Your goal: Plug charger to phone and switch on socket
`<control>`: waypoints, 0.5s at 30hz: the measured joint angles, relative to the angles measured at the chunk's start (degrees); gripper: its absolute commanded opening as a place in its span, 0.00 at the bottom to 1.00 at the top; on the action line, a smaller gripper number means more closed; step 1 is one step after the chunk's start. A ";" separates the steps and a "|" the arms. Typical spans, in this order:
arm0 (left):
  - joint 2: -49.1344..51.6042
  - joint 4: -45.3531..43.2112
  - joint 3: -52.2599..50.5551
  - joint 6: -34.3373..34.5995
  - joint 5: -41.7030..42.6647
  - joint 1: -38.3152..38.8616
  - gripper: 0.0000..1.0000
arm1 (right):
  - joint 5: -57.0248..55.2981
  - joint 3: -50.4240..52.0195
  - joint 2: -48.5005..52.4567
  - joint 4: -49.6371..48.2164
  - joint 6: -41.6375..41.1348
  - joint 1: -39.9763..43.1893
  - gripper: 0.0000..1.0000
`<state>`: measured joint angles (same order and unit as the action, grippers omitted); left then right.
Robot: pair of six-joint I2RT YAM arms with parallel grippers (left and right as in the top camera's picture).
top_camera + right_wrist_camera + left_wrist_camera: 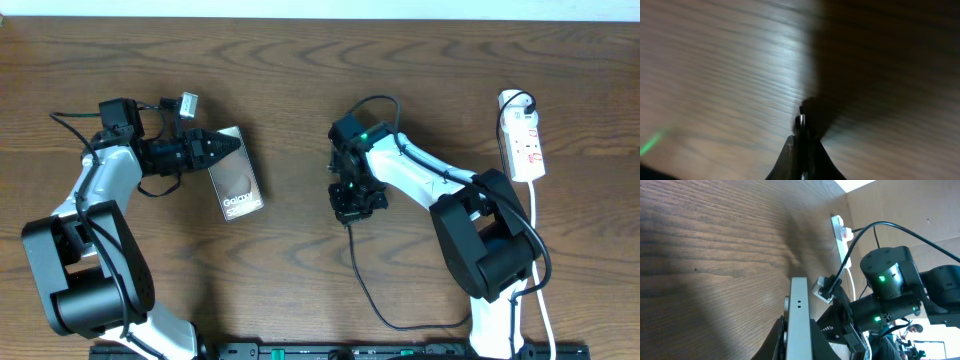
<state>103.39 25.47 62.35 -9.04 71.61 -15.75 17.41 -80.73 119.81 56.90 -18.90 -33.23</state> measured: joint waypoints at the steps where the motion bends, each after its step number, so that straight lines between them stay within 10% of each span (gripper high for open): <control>1: 0.00 0.00 0.00 0.00 0.02 0.00 0.08 | -0.98 -0.09 -0.04 0.76 -0.79 -0.02 0.01; 15: 0.00 0.00 0.00 0.00 0.00 0.00 0.07 | -7.50 0.37 -0.72 2.62 -5.73 -6.47 0.01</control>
<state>103.39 25.47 62.35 -9.04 71.61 -15.75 9.91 -80.36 119.09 59.53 -24.62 -39.70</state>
